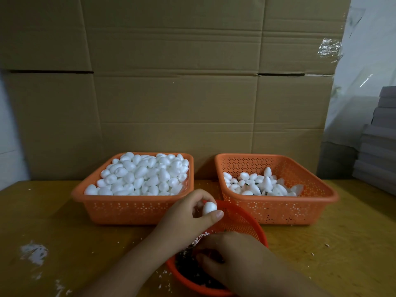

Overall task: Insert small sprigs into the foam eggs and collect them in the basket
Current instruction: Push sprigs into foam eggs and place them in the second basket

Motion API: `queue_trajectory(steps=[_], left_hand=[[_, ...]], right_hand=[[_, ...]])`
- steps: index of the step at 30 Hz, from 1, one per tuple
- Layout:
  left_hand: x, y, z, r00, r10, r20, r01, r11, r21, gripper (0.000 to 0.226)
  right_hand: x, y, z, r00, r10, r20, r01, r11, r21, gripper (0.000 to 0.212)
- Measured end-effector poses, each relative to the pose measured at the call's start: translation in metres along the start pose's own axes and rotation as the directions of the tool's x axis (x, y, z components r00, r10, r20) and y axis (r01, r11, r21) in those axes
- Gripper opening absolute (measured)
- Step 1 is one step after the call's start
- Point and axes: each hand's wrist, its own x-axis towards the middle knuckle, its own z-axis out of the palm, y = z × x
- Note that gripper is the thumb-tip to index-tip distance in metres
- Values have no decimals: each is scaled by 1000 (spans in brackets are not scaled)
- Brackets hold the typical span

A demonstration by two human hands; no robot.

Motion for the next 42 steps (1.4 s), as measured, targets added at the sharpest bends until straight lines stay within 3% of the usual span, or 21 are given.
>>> queue_trajectory(steps=[8,14,22,30,35,42], left_hand=[[1,-2,0,999,-40,26,41,997,-64,25],[2,2,2,1000,-24,8,25,988,-156,13],[1,6,-2,999,0,-48,-4,997,-83,67],[3,8,-6,995,-71,-65,50,960,-275,46],[4,6,-5,996,-63,-69,41,959,-282,10],[2,5,-3,989,-109,-98,75,950,-304,29]], right_hand=[[-1,-1,0,1000,-6,-7,6,1000,-8,29],[-1,0,-1,1000,-11,-12,10,1000,-21,27],[0,1,-1,1000,-3,7,3,1000,-17,27],[0,0,-2,1000,1,12,-1,1000,-15,27],[0,0,-2,1000,3,16,-3,1000,-7,26],[-1,0,-2,1000,7,19,-7,1000,6,26]])
